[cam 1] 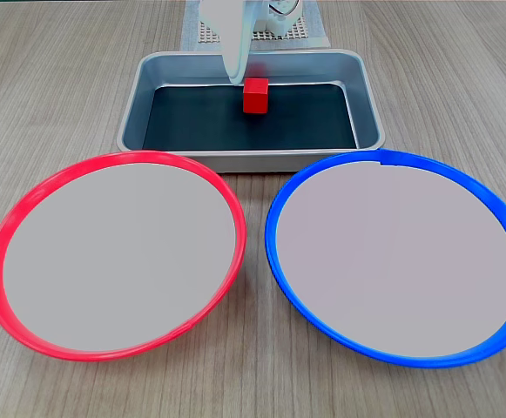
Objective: Move a red block from tray to red dish
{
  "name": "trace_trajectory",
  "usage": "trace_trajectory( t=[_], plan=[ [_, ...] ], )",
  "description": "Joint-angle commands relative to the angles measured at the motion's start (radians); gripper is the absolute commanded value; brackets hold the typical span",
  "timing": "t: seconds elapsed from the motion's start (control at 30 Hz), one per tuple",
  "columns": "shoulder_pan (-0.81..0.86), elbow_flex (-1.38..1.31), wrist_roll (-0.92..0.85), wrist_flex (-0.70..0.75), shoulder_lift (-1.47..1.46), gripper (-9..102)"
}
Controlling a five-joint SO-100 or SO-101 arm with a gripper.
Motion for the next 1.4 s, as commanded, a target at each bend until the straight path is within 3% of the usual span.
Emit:
trace_trajectory(
  t=[0.0, 1.23, 1.37],
  plan=[
    [0.002, 0.002, -0.006, 0.002, 0.025, 0],
    [0.011, 0.0, -0.005, 0.005, 0.025, 0],
    [0.034, -0.16, -0.155, 0.034, -0.043, 0]
  ],
)
